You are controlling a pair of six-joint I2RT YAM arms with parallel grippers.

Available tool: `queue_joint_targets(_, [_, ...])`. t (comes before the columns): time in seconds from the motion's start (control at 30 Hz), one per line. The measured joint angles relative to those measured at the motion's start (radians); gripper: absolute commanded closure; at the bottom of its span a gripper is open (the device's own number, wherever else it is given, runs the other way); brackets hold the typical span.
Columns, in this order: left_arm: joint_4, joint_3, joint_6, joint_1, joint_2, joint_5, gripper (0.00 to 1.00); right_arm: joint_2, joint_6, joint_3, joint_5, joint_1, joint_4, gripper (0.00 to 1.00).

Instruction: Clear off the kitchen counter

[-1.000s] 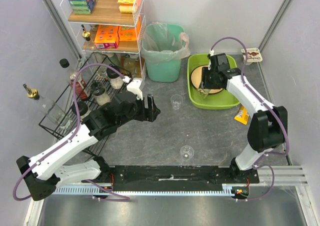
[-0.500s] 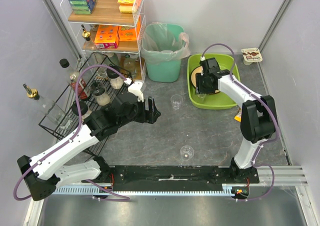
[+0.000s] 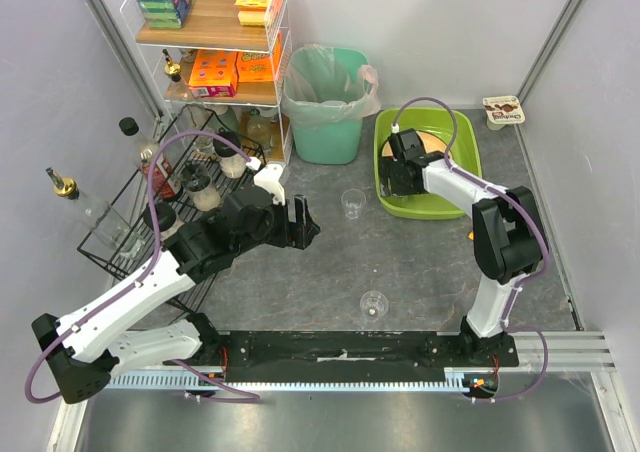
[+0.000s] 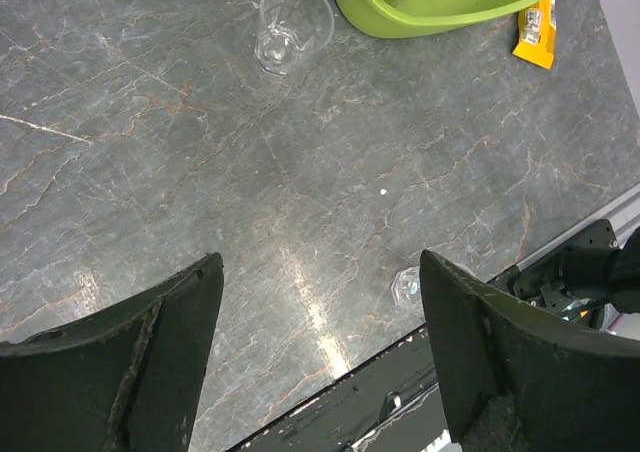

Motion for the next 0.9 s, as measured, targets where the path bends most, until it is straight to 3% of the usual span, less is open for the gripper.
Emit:
queue_joint_targets(0.13, [0.0, 0.0, 0.0, 0.0, -0.003, 0.001, 0.14, -0.038, 0.006, -0.028, 0.009, -0.002, -0.002, 0.02])
queue_joint_targets(0.43, [0.0, -0.01, 0.003, 0.0, -0.005, 0.055, 0.04, -0.3, 0.012, -0.048, -0.012, 0.005, -0.002, 0.02])
queue_joint_targets(0.6, [0.021, -0.081, 0.011, -0.001, -0.009, 0.169, 0.02, -0.477, 0.008, -0.136, -0.068, 0.005, -0.005, 0.02])
queue_joint_targets(0.73, [0.072, -0.171, 0.002, -0.008, -0.009, 0.249, 0.03, -0.604, 0.008, -0.238, -0.145, 0.005, -0.019, 0.02])
queue_joint_targets(0.9, [0.164, -0.275, -0.068, -0.067, 0.006, 0.309, 0.12, -0.762, 0.031, -0.364, -0.248, 0.005, -0.042, 0.02])
